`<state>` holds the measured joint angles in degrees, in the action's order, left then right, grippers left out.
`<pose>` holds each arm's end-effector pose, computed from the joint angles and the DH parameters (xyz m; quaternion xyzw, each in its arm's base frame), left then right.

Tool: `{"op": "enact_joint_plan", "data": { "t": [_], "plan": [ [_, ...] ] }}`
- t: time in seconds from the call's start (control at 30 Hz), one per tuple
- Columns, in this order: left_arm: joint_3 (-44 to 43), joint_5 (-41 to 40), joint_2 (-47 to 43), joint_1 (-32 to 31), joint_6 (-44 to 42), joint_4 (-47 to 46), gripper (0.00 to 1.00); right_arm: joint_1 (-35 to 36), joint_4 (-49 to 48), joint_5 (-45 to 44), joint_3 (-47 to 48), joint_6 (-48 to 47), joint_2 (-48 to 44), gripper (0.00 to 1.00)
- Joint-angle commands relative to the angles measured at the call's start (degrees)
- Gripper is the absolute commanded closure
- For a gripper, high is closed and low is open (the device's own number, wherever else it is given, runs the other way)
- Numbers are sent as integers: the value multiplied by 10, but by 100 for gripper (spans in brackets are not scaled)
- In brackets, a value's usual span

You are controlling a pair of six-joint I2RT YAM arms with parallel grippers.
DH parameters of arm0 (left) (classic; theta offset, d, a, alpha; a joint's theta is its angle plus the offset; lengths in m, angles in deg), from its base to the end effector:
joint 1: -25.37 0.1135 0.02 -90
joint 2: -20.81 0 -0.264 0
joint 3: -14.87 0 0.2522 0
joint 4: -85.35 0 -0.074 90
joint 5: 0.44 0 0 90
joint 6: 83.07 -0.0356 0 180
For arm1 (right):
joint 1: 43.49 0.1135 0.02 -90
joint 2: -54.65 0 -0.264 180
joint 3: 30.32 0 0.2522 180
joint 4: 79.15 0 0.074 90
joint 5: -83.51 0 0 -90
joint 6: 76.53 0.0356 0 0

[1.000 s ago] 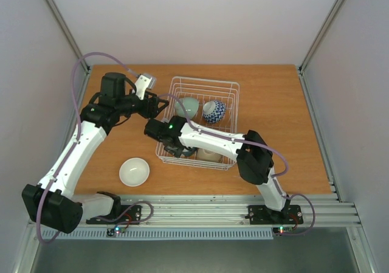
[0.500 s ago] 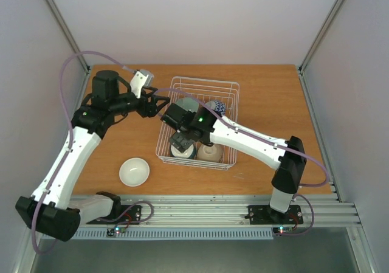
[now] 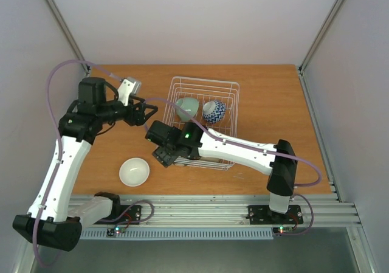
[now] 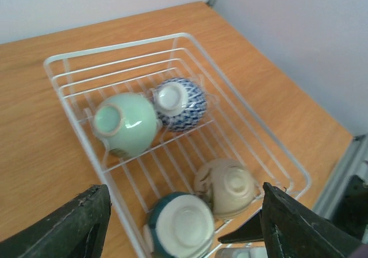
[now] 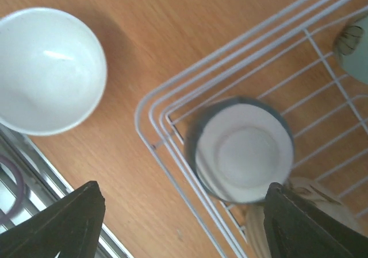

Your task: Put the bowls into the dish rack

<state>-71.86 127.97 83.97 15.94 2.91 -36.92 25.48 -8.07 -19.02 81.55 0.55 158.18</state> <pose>0.2097 -0.0573 0.3927 0.2507 0.8106 -0.3112 0.4280 0.1440 0.3530 0.3101 -0.6137 0.7465 0.0164 0.2566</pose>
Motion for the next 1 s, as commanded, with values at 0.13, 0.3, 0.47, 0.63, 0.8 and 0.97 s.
{"op": "enact_joint_plan", "data": {
  "t": [0.13,0.3,0.47,0.63,0.8,0.97],
  "plan": [
    [-34,-306,-4,135,12,-70,26,78,11,54,54,-56,58,27],
    [-47,-277,40,208,21,-54,26,89,-1,66,51,-53,68,27],
    [-60,-234,63,272,31,-66,26,104,-5,56,44,-51,84,28],
    [-67,-212,85,300,31,-71,26,114,-4,30,25,-45,66,27],
    [-62,-175,86,323,51,-93,26,114,-9,5,-1,-42,64,23],
    [-46,-137,59,324,59,-100,26,101,-27,2,0,-50,74,21]
  ]
}}
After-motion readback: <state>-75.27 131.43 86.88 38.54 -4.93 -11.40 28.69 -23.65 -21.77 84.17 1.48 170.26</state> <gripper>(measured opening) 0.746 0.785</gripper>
